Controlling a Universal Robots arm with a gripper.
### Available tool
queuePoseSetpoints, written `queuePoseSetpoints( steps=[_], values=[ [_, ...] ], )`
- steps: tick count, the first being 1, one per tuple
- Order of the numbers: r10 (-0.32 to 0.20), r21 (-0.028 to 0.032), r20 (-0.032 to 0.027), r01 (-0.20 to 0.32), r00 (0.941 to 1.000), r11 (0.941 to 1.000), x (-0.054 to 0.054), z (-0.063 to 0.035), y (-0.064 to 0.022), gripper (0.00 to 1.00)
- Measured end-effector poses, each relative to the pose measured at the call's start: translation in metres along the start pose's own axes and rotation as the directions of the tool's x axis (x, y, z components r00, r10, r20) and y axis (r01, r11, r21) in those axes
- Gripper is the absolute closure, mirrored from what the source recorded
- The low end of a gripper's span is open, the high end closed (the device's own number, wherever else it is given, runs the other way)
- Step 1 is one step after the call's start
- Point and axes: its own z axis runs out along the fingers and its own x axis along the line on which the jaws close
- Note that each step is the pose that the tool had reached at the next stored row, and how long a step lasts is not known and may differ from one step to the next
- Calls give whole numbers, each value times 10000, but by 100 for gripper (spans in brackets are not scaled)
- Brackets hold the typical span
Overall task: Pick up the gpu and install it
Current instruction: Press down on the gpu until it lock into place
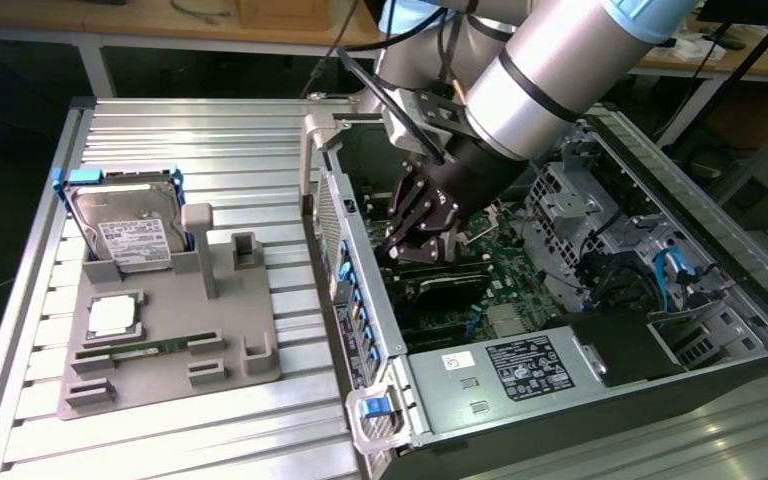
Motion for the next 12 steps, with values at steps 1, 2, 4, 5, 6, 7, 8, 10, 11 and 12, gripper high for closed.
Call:
queuePoseSetpoints(
  steps=[1,2,4,5,6,7,8,10,11,12],
  values=[
    [-2,0,5,2,10000,10000,0,6,-2,89],
    [-3,-6,9,3,10000,10000,1,10,-4,89],
    [-6,-52,16,6,10000,10000,1,21,-9,89],
    [-7,-102,23,7,10000,9999,1,26,-11,89],
    [-7,-138,30,8,10000,9999,1,29,-12,89],
    [-10,-180,43,11,10000,9998,1,33,-13,89],
    [-12,-214,51,14,10000,9998,1,37,-14,89],
    [-13,-267,62,14,10000,9996,1,47,-18,89],
    [-13,-284,65,15,10000,9996,2,54,-20,89],
    [-14,-291,67,16,10000,9996,2,60,-22,89]
  ],
)
